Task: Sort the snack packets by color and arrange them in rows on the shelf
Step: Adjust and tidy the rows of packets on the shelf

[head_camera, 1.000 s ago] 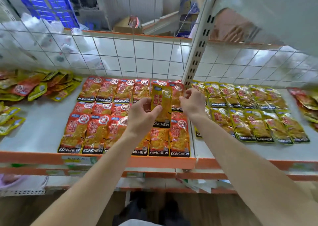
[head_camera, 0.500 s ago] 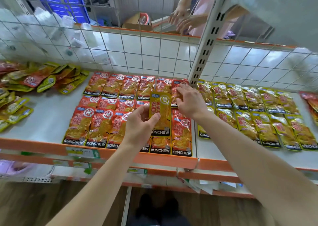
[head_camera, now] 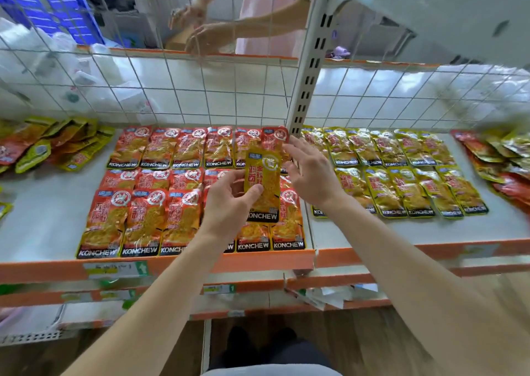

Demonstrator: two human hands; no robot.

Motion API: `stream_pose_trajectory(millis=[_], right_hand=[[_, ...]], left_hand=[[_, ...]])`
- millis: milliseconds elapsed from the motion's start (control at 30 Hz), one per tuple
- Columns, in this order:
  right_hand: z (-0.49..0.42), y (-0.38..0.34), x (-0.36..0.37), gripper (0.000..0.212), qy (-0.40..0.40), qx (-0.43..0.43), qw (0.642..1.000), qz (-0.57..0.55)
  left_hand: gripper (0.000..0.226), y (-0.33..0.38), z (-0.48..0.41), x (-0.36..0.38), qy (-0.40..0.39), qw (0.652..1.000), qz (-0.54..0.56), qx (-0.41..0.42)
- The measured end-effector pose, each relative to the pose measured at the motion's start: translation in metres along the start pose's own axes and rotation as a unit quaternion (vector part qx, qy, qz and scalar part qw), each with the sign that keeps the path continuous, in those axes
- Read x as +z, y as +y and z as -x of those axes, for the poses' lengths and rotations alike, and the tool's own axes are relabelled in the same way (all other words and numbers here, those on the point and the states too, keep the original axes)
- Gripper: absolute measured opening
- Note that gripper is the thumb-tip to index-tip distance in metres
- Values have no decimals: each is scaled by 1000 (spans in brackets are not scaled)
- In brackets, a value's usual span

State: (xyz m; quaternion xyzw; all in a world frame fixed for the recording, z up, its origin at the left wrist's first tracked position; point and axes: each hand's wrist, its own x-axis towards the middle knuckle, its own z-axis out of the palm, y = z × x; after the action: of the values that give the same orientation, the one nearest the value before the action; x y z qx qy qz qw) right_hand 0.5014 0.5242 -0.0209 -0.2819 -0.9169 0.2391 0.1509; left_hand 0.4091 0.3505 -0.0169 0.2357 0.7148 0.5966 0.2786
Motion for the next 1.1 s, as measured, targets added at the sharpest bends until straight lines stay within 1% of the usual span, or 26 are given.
stream_pose_trajectory(millis=[133, 200, 300, 533, 600, 700, 833, 900, 1000, 1033, 1100], right_hand=[[48, 23, -17, 42, 43, -1, 999, 2], [67, 35, -26, 43, 45, -2, 999, 17], [85, 52, -36, 47, 34, -6, 999, 26], [101, 77, -50, 46, 21, -19, 999, 22], [103, 84, -51, 47, 15, -33, 999, 25], [104, 94, -50, 48, 9, -47, 998, 30], [108, 103, -44, 47, -2, -57, 998, 35], [108, 108, -40, 47, -5, -61, 997, 40], [107, 114, -36, 46, -1, -69, 996, 52], [107, 116, -36, 46, 2, -71, 996, 58], [106, 119, -35, 49, 16, -73, 994, 74]], left_hand=[[25, -3, 7, 32, -27, 999, -38, 14], [27, -3, 10, 50, -42, 997, -55, 25], [34, -3, 14, 76, -46, 995, -86, 32], [24, -2, 25, 113, -1, 987, -160, 33], [26, -3, 27, 121, 9, 980, -195, 28], [41, -4, 30, 132, 23, 964, -265, 24], [43, 1, 38, 137, 4, 920, -388, 50], [44, 3, 42, 140, 6, 900, -429, 74], [45, 3, 48, 145, 21, 876, -468, 112], [48, 0, 49, 146, 21, 872, -471, 129], [52, -7, 49, 146, -1, 873, -461, 157]])
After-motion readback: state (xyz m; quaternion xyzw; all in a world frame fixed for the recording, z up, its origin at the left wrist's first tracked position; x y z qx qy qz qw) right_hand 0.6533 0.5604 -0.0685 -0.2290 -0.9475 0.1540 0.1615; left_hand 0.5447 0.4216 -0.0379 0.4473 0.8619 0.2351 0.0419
